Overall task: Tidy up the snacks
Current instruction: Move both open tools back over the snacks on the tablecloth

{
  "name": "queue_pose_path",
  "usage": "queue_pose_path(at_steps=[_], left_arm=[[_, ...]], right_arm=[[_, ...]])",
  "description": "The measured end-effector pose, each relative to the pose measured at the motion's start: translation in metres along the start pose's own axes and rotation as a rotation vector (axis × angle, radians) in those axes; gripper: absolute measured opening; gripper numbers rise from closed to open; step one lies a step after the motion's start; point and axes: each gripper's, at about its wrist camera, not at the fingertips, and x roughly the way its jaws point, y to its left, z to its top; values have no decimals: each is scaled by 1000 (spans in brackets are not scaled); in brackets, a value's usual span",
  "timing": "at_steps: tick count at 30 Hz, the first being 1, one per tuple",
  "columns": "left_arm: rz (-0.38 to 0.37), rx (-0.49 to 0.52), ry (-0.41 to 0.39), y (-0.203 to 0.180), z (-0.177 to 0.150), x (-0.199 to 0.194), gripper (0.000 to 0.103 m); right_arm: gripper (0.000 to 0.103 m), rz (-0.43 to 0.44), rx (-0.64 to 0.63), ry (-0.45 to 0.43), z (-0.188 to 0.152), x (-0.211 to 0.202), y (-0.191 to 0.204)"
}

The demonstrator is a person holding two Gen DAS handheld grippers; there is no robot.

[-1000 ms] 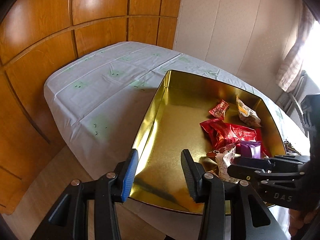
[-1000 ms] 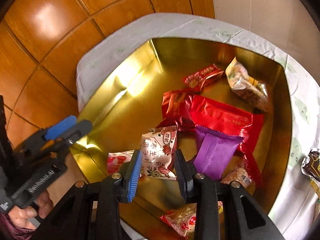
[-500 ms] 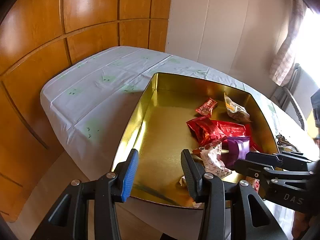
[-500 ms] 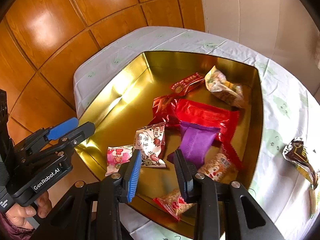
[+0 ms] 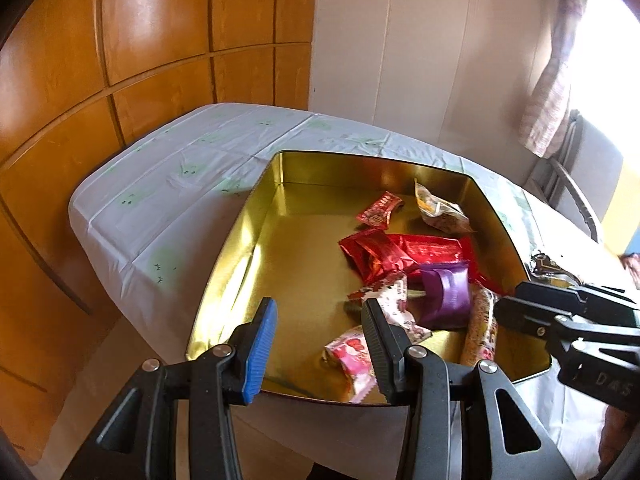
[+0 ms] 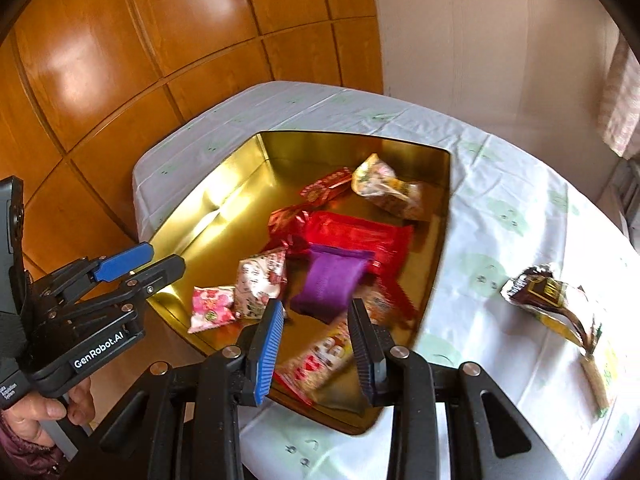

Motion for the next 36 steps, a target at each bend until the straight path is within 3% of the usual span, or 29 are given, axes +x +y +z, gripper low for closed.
queue_pose_path(at_steps=[10,18,28,36], left_arm=[[-18,62,3,-22,-4,-3,45],[-40,113,5,-42,-6,-5,45],[-65,171,24,-61,-10,-5,45],[-100,241,40,-85,-17,-6,45]], right_arm=[[34,-90,29,-23,-22,-26,-38],[34,-186,98,-9,-48,-45,-94],[34,-326,168,95,-93,-61,-159],[37,-411,175,157,-106,-78,-206]])
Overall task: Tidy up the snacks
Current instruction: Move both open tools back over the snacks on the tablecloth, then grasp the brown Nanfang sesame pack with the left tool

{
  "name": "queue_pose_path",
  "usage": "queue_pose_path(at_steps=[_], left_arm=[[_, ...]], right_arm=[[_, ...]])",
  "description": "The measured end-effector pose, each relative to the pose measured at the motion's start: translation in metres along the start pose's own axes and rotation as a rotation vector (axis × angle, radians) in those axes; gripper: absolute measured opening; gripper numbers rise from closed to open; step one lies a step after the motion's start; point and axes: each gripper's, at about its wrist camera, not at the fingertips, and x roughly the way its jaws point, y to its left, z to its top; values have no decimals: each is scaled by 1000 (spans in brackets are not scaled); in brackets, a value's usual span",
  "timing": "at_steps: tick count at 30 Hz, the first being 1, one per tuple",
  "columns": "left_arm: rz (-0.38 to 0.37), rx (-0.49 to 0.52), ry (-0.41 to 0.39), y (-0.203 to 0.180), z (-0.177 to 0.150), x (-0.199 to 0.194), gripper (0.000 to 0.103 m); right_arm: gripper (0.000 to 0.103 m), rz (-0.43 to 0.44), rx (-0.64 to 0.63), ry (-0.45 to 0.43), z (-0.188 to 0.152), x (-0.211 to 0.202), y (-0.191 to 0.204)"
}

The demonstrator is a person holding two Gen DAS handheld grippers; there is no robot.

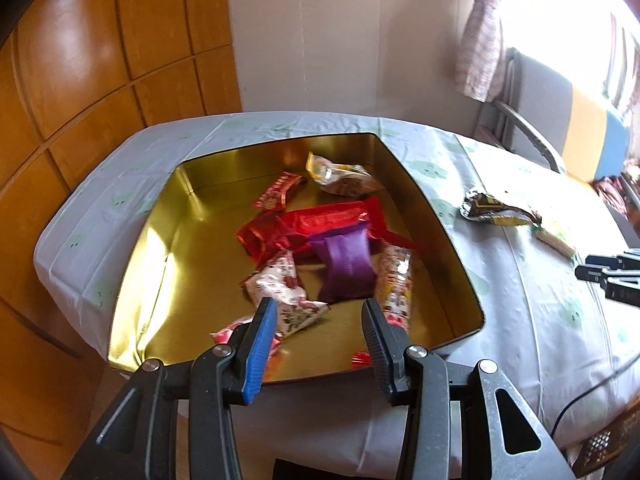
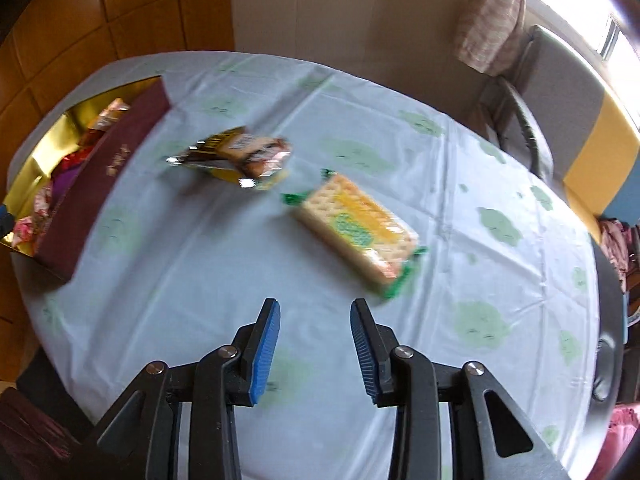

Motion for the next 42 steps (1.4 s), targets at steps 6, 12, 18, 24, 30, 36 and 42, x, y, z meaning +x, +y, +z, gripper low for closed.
queue_pose_path(at_steps=[6,12,18,24,30,36,42], left_arm=[[-22,42,11,-15,0,3,45],[-61,93,15,-33,3,3,45],[-118,149,12,-59,19,2,45],[-183,283,17,-101,38,9,57],[-221,399,59,-139,63,29,64],[-211,574,90,-174,86,63,64],[-196,649,207,-202,105,116,64]], right_arm=[[39,6,4,20,1,7,-33],[39,22,89,74,-6,25,-50],[39,48,140,75,-3,23,-58],[39,52,177,56,1,20,-62],[39,68,203,24,4,11,-70],[39,75,226,15,7,9,-72],[39,83,236,5,8,6,-74]])
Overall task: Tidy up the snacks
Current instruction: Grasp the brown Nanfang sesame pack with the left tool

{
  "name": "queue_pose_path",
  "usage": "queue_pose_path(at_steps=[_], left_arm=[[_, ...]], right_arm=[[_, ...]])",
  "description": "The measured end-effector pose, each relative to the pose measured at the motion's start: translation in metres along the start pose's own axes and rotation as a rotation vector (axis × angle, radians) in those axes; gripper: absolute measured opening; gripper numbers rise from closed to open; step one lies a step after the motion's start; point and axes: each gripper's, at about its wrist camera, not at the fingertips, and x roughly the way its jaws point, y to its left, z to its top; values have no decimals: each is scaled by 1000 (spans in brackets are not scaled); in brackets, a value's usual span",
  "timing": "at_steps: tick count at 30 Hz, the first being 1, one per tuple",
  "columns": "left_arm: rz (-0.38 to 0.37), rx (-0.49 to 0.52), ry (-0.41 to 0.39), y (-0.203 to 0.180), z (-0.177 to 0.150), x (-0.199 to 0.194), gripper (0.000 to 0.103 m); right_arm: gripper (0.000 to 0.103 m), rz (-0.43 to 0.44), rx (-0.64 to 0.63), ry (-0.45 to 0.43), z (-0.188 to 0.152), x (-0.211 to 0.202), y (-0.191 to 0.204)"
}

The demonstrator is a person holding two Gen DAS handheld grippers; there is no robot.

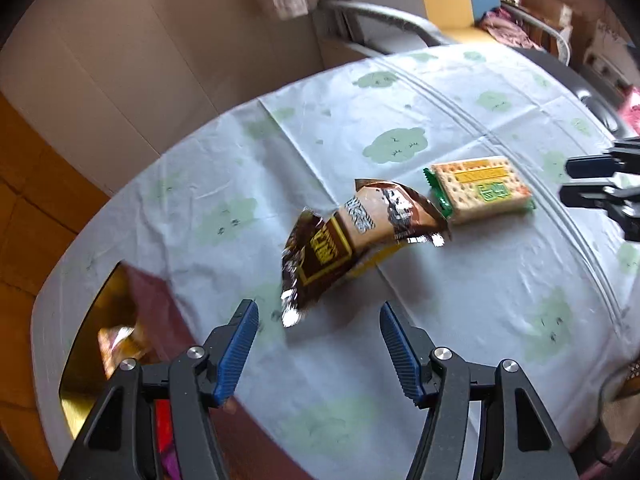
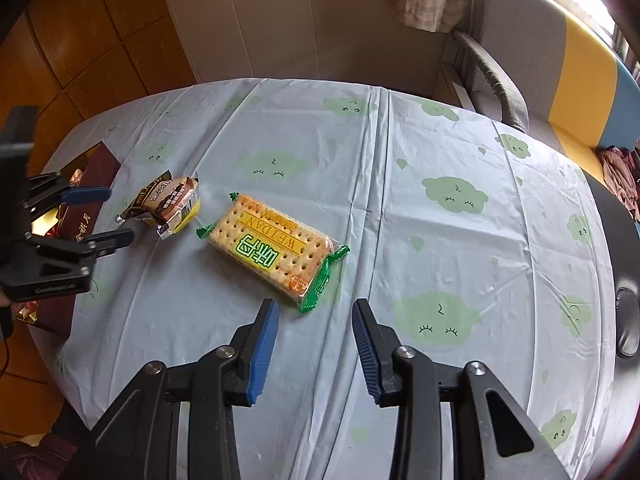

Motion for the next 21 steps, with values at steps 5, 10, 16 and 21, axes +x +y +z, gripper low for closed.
queue_pose_path(at_steps=[5,10,16,21], left_arm=[[-25,49,40,-4,18,28,67],[-187,6,15,-14,21,31,78],[-405,4,-38,-24,16,4,76],[-309,-10,-70,-13,26,3,76]], right_arm=[[39,-6,3,0,1,1,-3],[39,-2,30,-8,4,-2,-10],[39,-10,38,-11,3,-4,-11],[39,-15,36,-12,3,-4,-10]])
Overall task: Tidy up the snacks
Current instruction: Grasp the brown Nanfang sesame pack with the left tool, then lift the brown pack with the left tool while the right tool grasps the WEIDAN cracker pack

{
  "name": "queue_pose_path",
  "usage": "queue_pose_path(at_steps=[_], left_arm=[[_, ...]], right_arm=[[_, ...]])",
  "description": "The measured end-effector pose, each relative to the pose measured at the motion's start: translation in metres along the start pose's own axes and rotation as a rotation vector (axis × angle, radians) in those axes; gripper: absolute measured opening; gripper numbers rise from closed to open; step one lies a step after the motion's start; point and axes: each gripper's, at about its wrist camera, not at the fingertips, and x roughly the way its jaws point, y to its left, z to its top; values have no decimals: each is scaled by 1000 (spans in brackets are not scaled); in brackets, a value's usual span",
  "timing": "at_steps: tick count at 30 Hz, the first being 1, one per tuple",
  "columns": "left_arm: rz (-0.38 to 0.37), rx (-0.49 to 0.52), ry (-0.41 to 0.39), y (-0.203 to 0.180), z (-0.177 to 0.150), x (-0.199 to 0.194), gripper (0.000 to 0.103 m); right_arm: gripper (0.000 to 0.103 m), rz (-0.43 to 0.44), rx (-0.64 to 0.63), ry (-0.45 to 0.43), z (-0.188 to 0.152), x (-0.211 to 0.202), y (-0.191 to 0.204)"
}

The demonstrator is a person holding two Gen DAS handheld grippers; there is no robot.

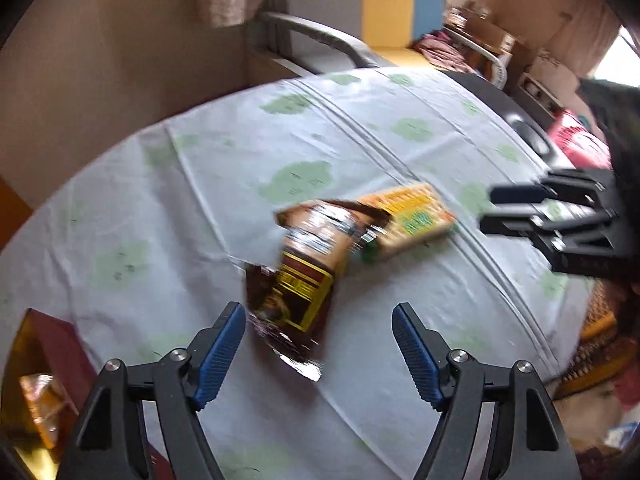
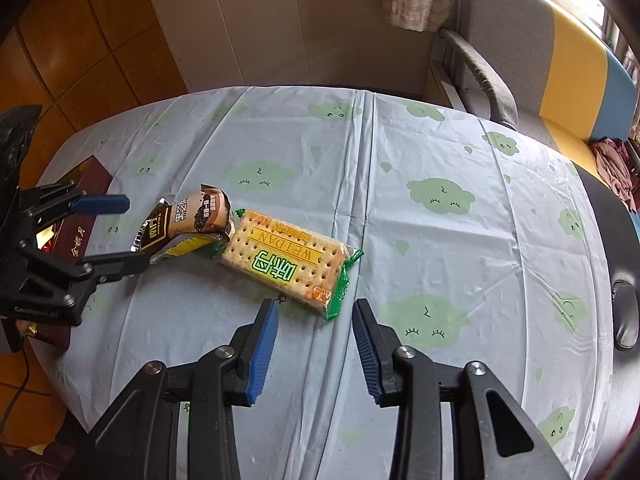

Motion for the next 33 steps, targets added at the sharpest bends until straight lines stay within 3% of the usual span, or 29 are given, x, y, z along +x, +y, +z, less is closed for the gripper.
queue_pose_path(at_steps=[5,8,11,12,16,17,25,29,33], left_arm=[[90,95,-2,-3,17,18,76],[104,177,29,-14,24,37,76],[114,180,68,-16,27,54,75],[103,159,88,-15,26,62,72],[97,101,57,-14,17,58,32],[103,79,53,-14,13,55,31],[129,-81,27,-35,-63,14,31],[155,-91,-9,-50,-104,0,31],[145,-115,-53,-56,-119,-5,31]], right_arm=[[39,-7,14,0,0,0,-3],[39,-7,26,-5,1,-1,-6],[39,-7,43,-14,2,-4,-10],[39,-7,48,-17,3,-4,-12],[39,-11,61,-28,5,-6,-16],[39,-11,62,-29,5,-7,-17],[39,10,11,8,0,1,-5],[40,52,-40,41,-4,9,10],[54,107,-119,40,-4,9,27]])
